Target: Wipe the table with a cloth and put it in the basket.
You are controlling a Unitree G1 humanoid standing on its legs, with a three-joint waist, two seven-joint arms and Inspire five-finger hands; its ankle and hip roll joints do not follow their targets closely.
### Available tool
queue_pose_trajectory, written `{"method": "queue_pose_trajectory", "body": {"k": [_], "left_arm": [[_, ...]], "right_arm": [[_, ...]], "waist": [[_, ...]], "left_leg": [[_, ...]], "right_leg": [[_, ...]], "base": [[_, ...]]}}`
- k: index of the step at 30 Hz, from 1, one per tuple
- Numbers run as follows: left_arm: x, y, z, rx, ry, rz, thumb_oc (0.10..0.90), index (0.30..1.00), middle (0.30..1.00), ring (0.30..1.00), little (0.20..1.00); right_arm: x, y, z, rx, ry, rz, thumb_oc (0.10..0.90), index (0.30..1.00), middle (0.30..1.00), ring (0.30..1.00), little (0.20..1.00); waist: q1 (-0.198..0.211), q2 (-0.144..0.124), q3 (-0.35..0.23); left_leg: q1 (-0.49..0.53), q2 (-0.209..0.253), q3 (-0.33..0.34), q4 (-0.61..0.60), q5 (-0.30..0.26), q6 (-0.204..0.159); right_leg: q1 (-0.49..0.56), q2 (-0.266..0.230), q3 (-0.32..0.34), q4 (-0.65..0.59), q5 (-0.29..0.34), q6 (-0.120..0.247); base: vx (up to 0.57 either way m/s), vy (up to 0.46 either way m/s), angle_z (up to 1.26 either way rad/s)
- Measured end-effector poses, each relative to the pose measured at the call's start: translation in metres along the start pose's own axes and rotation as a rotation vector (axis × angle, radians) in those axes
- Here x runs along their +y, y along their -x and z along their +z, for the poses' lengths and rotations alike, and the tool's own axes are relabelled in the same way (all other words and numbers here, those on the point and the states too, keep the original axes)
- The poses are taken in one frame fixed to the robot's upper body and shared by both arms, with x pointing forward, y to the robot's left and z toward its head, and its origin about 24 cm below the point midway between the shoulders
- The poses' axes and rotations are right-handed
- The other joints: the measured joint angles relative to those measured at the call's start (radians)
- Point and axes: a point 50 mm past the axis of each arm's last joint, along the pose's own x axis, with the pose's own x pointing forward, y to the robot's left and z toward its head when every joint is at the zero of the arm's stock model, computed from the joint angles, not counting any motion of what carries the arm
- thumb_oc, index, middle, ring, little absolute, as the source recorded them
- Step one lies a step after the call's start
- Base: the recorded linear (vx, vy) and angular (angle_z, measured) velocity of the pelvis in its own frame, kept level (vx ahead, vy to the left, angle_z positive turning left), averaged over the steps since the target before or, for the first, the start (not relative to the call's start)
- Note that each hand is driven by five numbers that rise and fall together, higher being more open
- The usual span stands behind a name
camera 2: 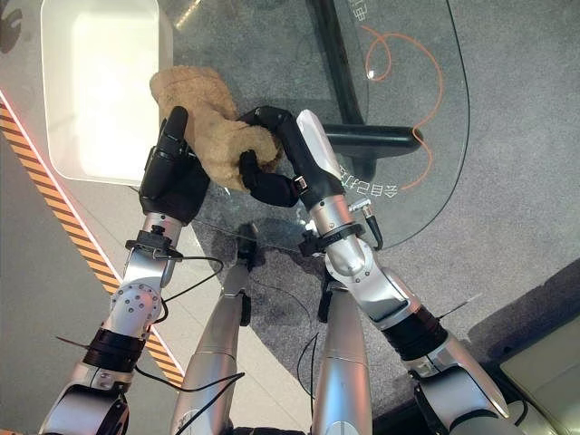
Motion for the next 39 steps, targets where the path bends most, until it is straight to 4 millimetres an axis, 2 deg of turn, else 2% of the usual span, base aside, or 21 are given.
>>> {"method": "queue_pose_trajectory", "body": {"k": [15, 16, 17, 18, 19, 25, 31, 39], "left_arm": [[0.000, 0.000, 0.000, 0.007, -0.049, 0.000, 0.800, 0.900, 0.900, 0.900, 0.900], [0.000, 0.000, 0.000, 0.012, -0.053, -0.001, 0.731, 0.841, 0.841, 0.841, 0.831], [0.000, 0.000, 0.000, 0.015, -0.057, -0.001, 0.402, 0.559, 0.559, 0.559, 0.502], [0.000, 0.000, 0.000, 0.015, -0.059, -0.002, 0.300, 0.472, 0.472, 0.472, 0.400], [0.000, 0.000, 0.000, 0.014, -0.061, -0.001, 0.100, 0.300, 0.300, 0.300, 0.200], [-0.002, -0.001, 0.003, -0.013, -0.095, -0.009, 0.100, 0.300, 0.300, 0.300, 0.200], [-0.001, -0.001, 0.004, -0.013, -0.121, 0.024, 0.100, 0.300, 0.300, 0.300, 0.200], [-0.001, -0.002, 0.004, -0.018, -0.122, 0.020, 0.100, 0.300, 0.300, 0.300, 0.200]], "right_arm": [[-0.004, 0.000, 0.000, -0.005, 0.029, 0.031, 0.100, 0.300, 0.300, 0.300, 0.200], [-0.005, 0.000, 0.002, -0.010, 0.034, 0.037, 0.100, 0.300, 0.300, 0.300, 0.200], [-0.005, 0.000, 0.003, -0.013, 0.036, 0.041, 0.100, 0.300, 0.300, 0.300, 0.200], [-0.005, 0.000, 0.003, -0.013, 0.036, 0.041, 0.100, 0.300, 0.300, 0.300, 0.200], [-0.005, 0.000, 0.004, -0.016, 0.035, 0.042, 0.100, 0.300, 0.300, 0.300, 0.200], [-0.002, 0.000, 0.005, -0.022, 0.033, 0.068, 0.100, 0.300, 0.300, 0.300, 0.200], [0.008, 0.002, 0.009, -0.037, 0.022, 0.128, 0.100, 0.300, 0.300, 0.300, 0.200], [0.008, 0.002, 0.010, -0.042, 0.022, 0.129, 0.100, 0.300, 0.300, 0.300, 0.200]], "waist": [[0.006, 0.000, 0.000], [0.007, 0.000, 0.000], [0.007, 0.000, 0.000], [0.006, 0.000, 0.000], [0.006, 0.000, 0.000], [0.009, 0.000, 0.000], [0.010, 0.000, 0.000], [0.018, 0.000, 0.000]], "left_leg": [[-0.002, 0.000, -0.001, -0.002, 0.000, 0.000], [-0.002, 0.000, -0.001, -0.002, 0.000, 0.000], [-0.002, 0.000, -0.001, -0.002, 0.000, 0.000], [-0.002, 0.000, -0.001, -0.002, 0.000, 0.000], [-0.002, 0.000, -0.001, -0.002, 0.000, 0.000], [-0.002, 0.000, -0.001, -0.001, 0.001, -0.001], [-0.002, 0.000, -0.001, -0.001, 0.001, -0.001], [-0.002, 0.000, -0.001, -0.001, 0.003, -0.002]], "right_leg": [[-0.004, 0.000, 0.000, -0.002, -0.001, 0.000], [-0.004, 0.000, 0.000, -0.002, -0.001, 0.001], [-0.004, 0.000, 0.000, -0.002, -0.001, 0.000], [-0.004, 0.000, 0.000, -0.002, -0.001, 0.000], [-0.004, 0.000, 0.000, -0.001, -0.001, 0.000], [-0.004, 0.000, 0.000, 0.001, -0.001, 0.000], [-0.004, 0.000, -0.001, 0.001, -0.001, 0.000], [-0.003, 0.000, -0.001, 0.001, -0.001, 0.000]], "base": [[0.00, 0.000, 0.00], [0.00, 0.000, 0.00], [0.00, 0.000, 0.00], [0.00, 0.000, 0.00], [0.00, 0.000, 0.00], [0.00, 0.000, 0.00], [0.00, 0.000, 0.00], [0.00, 0.000, 0.00]]}}
